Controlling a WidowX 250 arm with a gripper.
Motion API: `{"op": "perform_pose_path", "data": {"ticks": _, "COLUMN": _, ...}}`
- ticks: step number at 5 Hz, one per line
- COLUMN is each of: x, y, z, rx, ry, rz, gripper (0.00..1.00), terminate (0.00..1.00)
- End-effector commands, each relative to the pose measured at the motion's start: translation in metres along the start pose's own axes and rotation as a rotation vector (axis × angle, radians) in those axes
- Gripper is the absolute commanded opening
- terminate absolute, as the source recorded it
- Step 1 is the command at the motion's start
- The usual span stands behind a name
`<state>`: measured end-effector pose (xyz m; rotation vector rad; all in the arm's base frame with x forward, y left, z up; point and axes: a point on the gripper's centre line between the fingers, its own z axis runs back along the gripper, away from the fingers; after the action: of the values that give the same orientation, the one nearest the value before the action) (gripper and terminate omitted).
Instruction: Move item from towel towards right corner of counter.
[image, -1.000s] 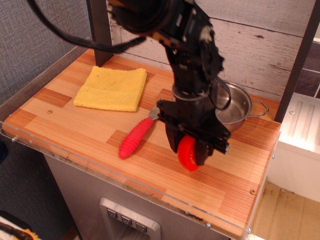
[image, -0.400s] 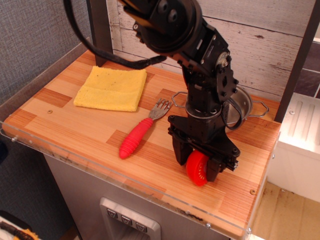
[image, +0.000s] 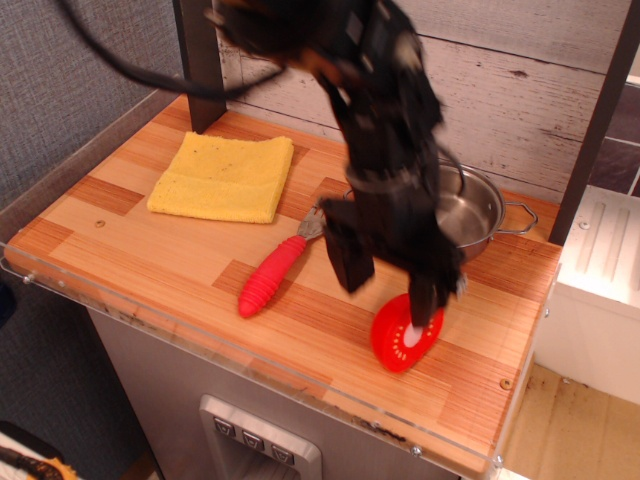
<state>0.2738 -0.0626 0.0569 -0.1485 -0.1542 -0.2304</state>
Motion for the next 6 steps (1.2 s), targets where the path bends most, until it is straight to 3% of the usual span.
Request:
{"op": "perform_pose_path", "data": {"ticks": 1, "x": -0.02, "y": 0.059, "z": 0.081, "rx": -0.065, "ry": -0.156, "rz": 0.096, "gripper": 1.0, "terminate": 0.0}}
{"op": "perform_pose_path", "data": {"ticks": 2, "x": -0.028, "y": 0.087, "z": 0.086, "rx": 0.114, "ry": -0.063, "rz": 0.163, "gripper": 1.0, "terminate": 0.0}}
{"op": "perform_pose_path", "data": {"ticks": 3, "x": -0.04, "y": 0.105, "z": 0.08, "rx": 0.217, "ry": -0.009, "rz": 0.192, "gripper": 1.0, "terminate": 0.0}}
{"op": "perform_pose_path", "data": {"ticks": 4, "x": -0.045, "y": 0.112, "z": 0.077, "rx": 0.213, "ry": 0.002, "rz": 0.206, "gripper": 1.0, "terminate": 0.0}}
{"op": "perform_pose_path", "data": {"ticks": 5, "x": -0.05, "y": 0.12, "z": 0.084, "rx": 0.123, "ry": 0.003, "rz": 0.218, "gripper": 1.0, "terminate": 0.0}}
{"op": "perform_pose_path", "data": {"ticks": 6, "x": -0.05, "y": 0.12, "z": 0.084, "rx": 0.123, "ry": 0.003, "rz": 0.218, "gripper": 1.0, "terminate": 0.0}}
